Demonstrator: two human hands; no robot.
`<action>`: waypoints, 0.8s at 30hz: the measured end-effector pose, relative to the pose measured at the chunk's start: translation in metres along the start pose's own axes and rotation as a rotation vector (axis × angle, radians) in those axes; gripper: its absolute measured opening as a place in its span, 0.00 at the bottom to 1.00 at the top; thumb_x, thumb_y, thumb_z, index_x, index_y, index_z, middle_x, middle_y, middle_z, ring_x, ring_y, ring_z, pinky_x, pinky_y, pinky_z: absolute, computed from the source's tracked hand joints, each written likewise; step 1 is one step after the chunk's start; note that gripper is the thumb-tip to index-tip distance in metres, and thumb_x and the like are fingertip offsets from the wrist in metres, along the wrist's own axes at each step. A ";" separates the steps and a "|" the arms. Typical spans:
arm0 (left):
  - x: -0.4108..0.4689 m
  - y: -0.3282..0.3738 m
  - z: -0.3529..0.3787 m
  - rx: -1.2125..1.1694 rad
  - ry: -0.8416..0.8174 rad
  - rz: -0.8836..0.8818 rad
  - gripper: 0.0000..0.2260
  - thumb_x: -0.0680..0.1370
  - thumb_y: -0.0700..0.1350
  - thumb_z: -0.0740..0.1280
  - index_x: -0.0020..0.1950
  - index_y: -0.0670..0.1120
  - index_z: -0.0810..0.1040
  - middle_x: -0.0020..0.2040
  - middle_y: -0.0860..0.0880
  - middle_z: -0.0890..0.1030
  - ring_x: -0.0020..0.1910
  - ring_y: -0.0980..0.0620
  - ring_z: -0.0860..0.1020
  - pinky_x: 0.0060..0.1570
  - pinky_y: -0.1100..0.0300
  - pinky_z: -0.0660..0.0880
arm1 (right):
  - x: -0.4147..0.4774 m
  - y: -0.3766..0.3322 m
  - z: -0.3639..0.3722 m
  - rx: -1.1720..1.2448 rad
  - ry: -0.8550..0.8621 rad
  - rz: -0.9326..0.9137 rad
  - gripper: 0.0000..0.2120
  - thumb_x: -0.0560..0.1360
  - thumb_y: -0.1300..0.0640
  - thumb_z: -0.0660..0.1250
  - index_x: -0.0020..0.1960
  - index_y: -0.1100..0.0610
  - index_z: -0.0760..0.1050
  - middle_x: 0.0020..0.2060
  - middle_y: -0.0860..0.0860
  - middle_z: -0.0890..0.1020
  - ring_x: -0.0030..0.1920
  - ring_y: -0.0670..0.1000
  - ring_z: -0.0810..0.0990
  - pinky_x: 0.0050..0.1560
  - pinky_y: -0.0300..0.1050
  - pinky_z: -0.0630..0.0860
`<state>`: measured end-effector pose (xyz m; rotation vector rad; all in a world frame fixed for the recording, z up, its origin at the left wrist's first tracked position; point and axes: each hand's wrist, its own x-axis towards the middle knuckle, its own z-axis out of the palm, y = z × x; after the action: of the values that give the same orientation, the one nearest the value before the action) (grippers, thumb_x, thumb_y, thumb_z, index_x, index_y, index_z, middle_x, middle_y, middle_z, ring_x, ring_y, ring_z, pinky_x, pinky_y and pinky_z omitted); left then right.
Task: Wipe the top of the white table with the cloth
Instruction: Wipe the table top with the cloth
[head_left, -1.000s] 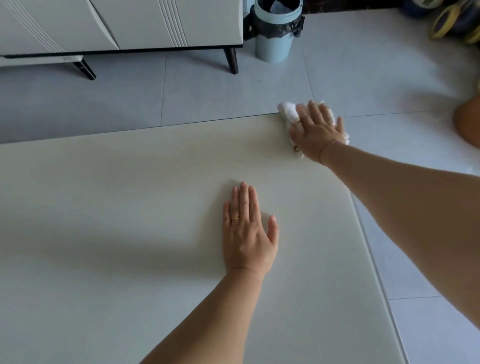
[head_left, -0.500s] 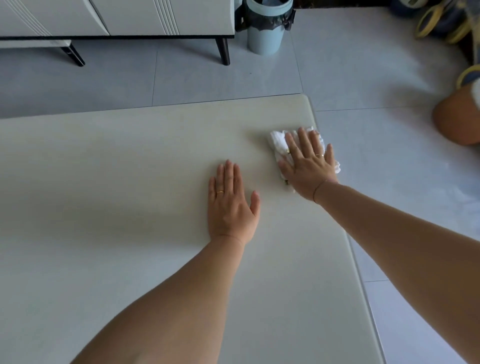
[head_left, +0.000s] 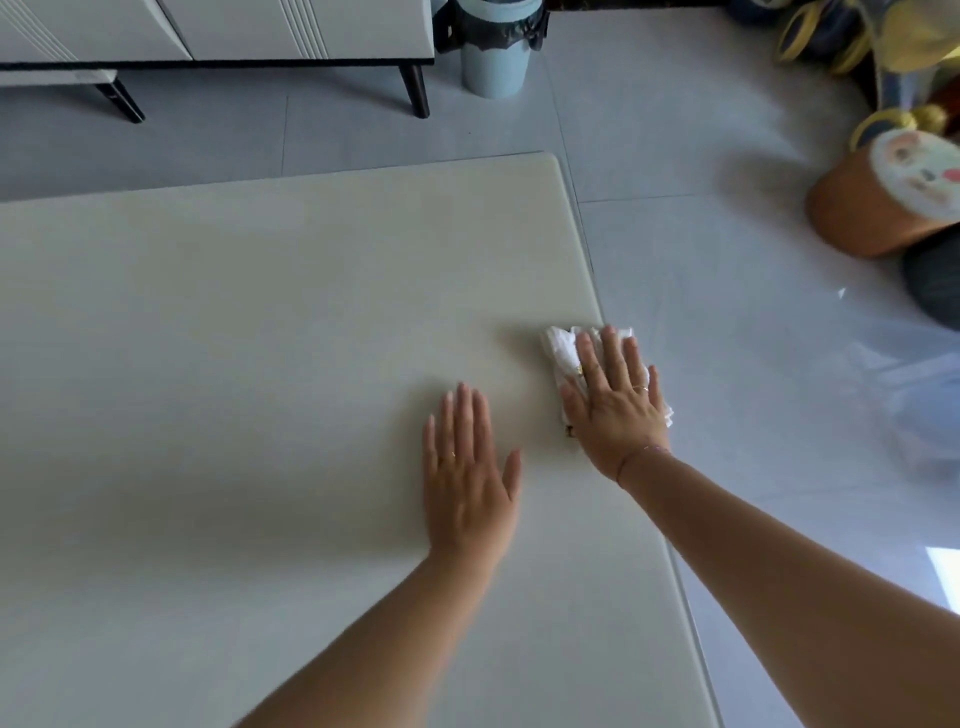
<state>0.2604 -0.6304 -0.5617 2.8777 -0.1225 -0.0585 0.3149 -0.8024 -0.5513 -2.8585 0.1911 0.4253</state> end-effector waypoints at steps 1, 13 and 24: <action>-0.020 0.007 0.003 -0.003 -0.024 0.020 0.30 0.79 0.56 0.51 0.75 0.38 0.59 0.76 0.41 0.59 0.75 0.43 0.57 0.73 0.47 0.53 | -0.013 -0.002 0.006 -0.014 0.011 0.028 0.28 0.80 0.41 0.42 0.75 0.44 0.35 0.76 0.47 0.37 0.75 0.51 0.33 0.74 0.51 0.35; -0.130 0.008 0.004 0.018 -0.028 0.043 0.29 0.79 0.55 0.54 0.75 0.39 0.60 0.76 0.42 0.61 0.75 0.44 0.60 0.72 0.47 0.58 | -0.191 0.029 0.046 -0.052 0.007 0.004 0.30 0.78 0.40 0.38 0.77 0.49 0.41 0.77 0.52 0.44 0.76 0.53 0.37 0.74 0.51 0.38; -0.198 0.023 0.006 -0.024 -0.106 0.043 0.29 0.78 0.55 0.54 0.73 0.38 0.63 0.74 0.40 0.62 0.73 0.41 0.62 0.71 0.46 0.58 | -0.306 0.054 0.070 -0.078 -0.056 -0.139 0.28 0.80 0.43 0.45 0.77 0.54 0.53 0.76 0.55 0.55 0.76 0.57 0.49 0.72 0.58 0.50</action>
<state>0.0611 -0.6367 -0.5558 2.8469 -0.2029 -0.2025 -0.0035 -0.8082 -0.5360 -2.9079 -0.0347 0.4946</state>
